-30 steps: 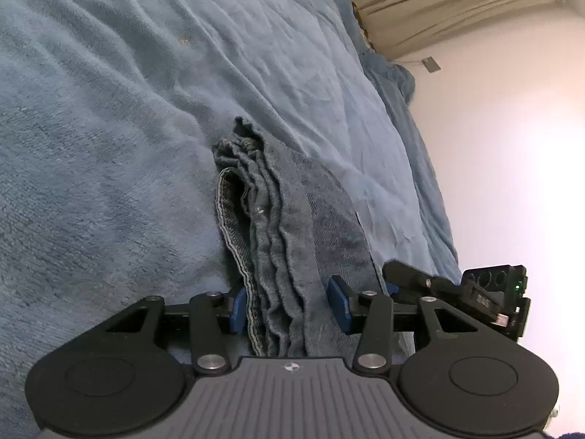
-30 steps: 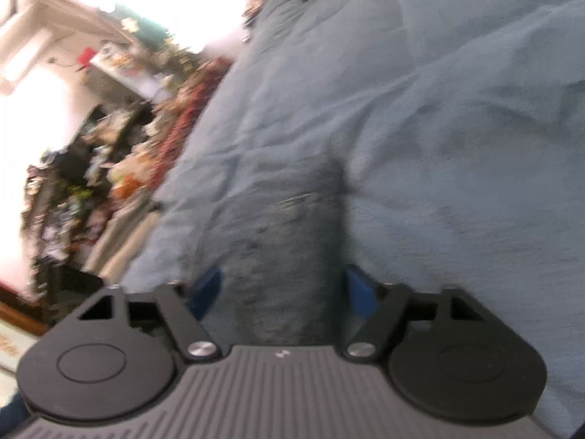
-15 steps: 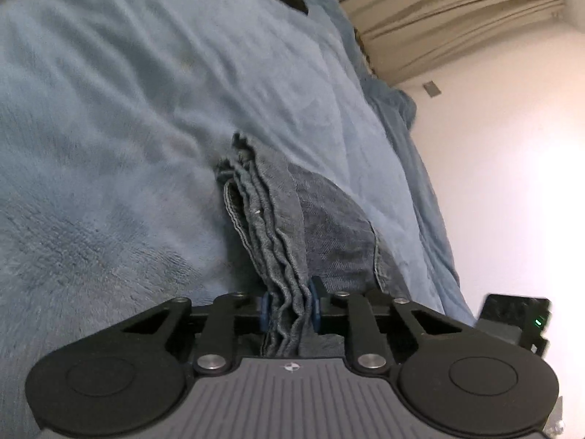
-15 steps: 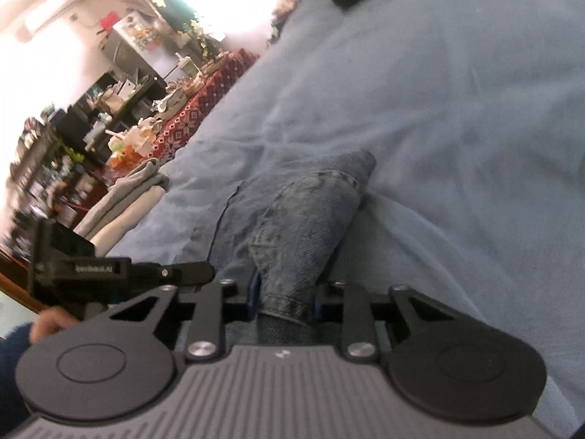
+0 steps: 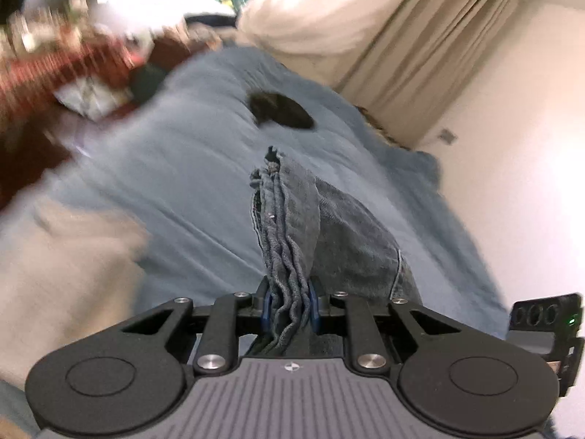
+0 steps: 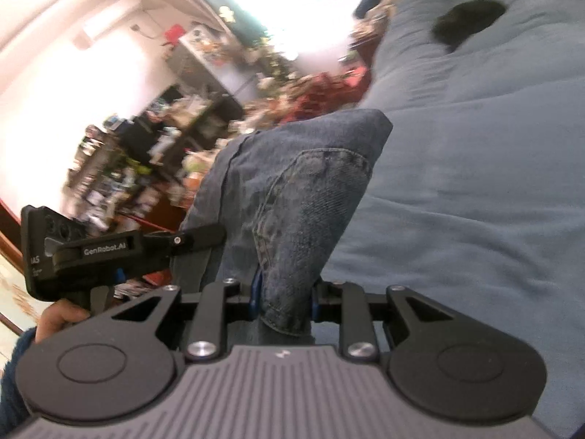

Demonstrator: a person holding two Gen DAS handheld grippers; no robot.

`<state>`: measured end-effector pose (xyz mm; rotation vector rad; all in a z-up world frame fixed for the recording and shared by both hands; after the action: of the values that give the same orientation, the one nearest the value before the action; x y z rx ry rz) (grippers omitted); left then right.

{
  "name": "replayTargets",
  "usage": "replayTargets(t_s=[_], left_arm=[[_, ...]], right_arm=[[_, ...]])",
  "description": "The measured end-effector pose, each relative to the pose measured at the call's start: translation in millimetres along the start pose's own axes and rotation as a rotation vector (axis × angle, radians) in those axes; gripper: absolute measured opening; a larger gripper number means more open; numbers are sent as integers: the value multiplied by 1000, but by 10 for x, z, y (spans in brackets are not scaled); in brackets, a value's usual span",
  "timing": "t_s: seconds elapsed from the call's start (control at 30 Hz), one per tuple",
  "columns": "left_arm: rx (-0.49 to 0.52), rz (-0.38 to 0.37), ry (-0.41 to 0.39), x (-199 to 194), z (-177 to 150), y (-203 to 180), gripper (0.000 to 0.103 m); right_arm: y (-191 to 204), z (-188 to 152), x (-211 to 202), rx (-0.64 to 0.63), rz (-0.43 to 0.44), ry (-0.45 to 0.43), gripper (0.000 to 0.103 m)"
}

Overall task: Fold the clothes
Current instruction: 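Carry the folded shorts with both tools onto the clothes stack at the bed's foot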

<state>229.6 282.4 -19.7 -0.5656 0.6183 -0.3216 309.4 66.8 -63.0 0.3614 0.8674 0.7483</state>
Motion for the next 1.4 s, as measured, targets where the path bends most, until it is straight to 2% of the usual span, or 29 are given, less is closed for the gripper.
replayTargets(t_s=[0.07, 0.2, 0.3, 0.37, 0.5, 0.6, 0.67, 0.73, 0.83, 0.9, 0.97, 1.03, 1.07, 1.17, 1.23, 1.33, 1.37, 1.4], left_arm=[[13, 73, -6, -207, 278, 138, 18], [17, 226, 4, -551, 786, 554, 18], [-18, 302, 46, -643, 982, 963, 18], [-59, 323, 68, -549, 1075, 1214, 18], [-149, 321, 160, -163, 982, 1765, 18], [-172, 354, 255, 184, 752, 2057, 18], [-146, 381, 287, 337, 633, 2152, 19], [-166, 365, 271, 372, 622, 2198, 19], [-180, 337, 246, 251, 673, 2113, 19], [-171, 333, 236, 202, 707, 2088, 20], [-178, 373, 266, 245, 661, 2158, 28], [-179, 394, 293, 268, 602, 2228, 37], [-180, 388, 278, 250, 605, 2237, 42], [-180, 326, 252, 136, 610, 2215, 53], [-166, 315, 245, 45, 601, 2177, 60], [-116, 337, 244, -137, 590, 2099, 63], [-101, 346, 243, -198, 589, 2078, 63], [-94, 355, 231, -256, 598, 2078, 63]], right_arm=[[291, 131, 245, 19, 44, 14, 26], [831, 346, 895, 126, 120, 99, 25], [1155, 406, 1421, 150, 123, 147, 25], [1274, 393, 1747, 158, 100, 157, 25], [1149, 218, 2332, 237, 18, 236, 24], [912, -3, 2657, 276, -34, 301, 25], [742, -122, 2730, 290, -24, 299, 25], [703, -136, 2770, 290, -20, 279, 25], [646, -88, 2694, 330, 13, 279, 24], [583, -65, 2635, 312, 21, 278, 25], [538, -71, 2743, 286, 16, 328, 31], [459, -95, 2767, 295, 13, 348, 50], [416, -97, 2755, 305, 17, 334, 60], [279, -71, 2674, 316, 36, 292, 62], [191, -6, 2586, 302, 34, 259, 62], [100, 144, 2464, 256, -6, 197, 57], [85, 202, 2391, 230, -31, 170, 42], [79, 262, 2254, 195, -62, 141, 22]])
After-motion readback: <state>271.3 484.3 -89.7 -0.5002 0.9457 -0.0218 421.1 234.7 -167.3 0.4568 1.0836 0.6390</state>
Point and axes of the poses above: each gripper's, at about its wrist camera, not at the fingertips, and x roughly the way its jaws point, y to its left, z to its top, the point moved 2 cm from there along x, roughly the way its jaws point, and after that the axes turned 10 degrees about -z, right-handed, at the moved point
